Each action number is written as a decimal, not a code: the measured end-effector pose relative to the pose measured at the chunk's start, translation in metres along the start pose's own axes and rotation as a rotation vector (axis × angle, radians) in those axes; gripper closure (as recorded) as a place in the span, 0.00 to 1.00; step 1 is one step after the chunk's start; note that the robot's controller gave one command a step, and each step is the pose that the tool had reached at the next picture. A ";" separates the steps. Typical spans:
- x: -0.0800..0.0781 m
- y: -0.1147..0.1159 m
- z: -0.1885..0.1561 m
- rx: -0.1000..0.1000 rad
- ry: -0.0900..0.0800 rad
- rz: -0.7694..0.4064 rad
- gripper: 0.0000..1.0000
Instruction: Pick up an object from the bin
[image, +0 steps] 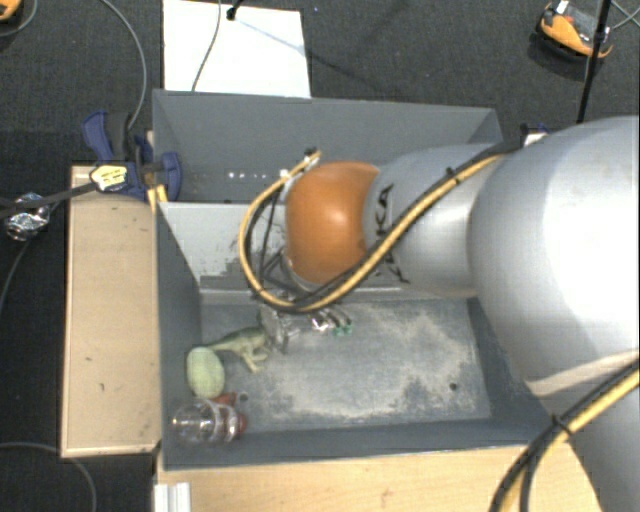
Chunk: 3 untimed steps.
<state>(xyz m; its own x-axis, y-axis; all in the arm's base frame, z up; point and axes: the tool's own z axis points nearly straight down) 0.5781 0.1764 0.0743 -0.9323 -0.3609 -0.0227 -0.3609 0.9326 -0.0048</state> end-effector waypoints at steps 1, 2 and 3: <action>-0.015 0.002 0.003 0.001 -0.006 -0.002 0.00; -0.015 0.002 0.004 0.001 -0.005 -0.001 0.00; -0.010 0.006 0.004 0.002 -0.005 -0.032 0.00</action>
Offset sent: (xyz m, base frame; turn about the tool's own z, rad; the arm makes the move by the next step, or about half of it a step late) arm 0.0000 0.0000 0.0000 0.0000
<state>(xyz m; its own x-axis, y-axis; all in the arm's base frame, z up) 0.5849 0.1859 0.0709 -0.9203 -0.3903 -0.0277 -0.3902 0.9207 -0.0073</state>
